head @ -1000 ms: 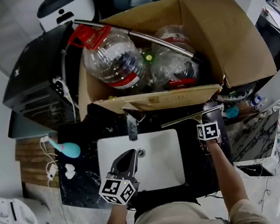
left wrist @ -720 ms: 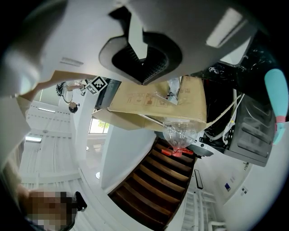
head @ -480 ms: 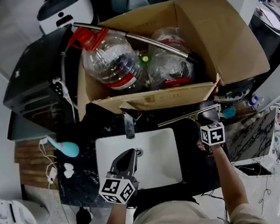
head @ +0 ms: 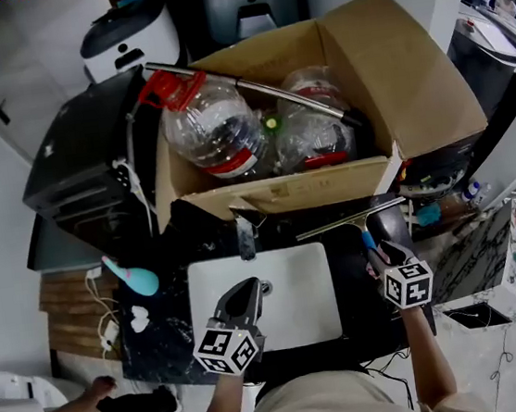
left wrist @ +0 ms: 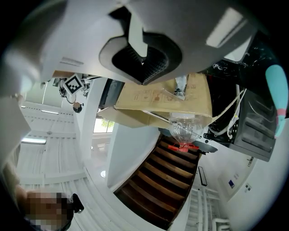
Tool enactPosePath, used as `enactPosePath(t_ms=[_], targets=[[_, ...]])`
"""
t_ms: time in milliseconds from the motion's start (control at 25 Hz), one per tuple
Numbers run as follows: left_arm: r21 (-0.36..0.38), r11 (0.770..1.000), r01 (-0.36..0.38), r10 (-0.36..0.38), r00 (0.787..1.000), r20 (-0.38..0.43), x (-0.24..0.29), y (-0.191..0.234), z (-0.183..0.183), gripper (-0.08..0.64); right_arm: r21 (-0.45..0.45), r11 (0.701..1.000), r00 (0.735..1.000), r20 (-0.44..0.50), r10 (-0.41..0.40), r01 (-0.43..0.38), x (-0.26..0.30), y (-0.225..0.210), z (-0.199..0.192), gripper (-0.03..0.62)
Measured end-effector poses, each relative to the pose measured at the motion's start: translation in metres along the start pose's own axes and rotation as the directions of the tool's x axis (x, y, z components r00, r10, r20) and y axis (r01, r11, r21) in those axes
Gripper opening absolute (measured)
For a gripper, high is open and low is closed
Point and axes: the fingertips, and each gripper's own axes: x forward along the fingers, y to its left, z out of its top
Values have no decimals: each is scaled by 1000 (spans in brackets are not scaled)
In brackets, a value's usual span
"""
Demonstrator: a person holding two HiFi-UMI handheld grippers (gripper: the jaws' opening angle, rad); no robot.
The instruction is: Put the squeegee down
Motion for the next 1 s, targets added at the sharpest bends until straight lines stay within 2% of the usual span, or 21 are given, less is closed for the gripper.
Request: enactPosePath(t_ms=[320, 560, 760, 1000], targets=[[43, 999, 3, -4, 1000, 23, -3, -5, 18, 15, -89, 994, 994, 89, 64, -56, -46, 42, 7, 126], [61, 998, 8, -12, 998, 66, -14, -7, 40, 15, -120, 991, 976, 201, 81, -57, -83, 55, 39, 61], [95, 995, 18, -26, 996, 80, -23, -13, 64, 15, -171, 985, 939, 337, 67, -9, -114, 60, 89, 2], [128, 991, 24, -38, 993, 110, -28, -14, 87, 15, -206, 978, 889, 450, 86, 9, -137, 72, 141, 2]])
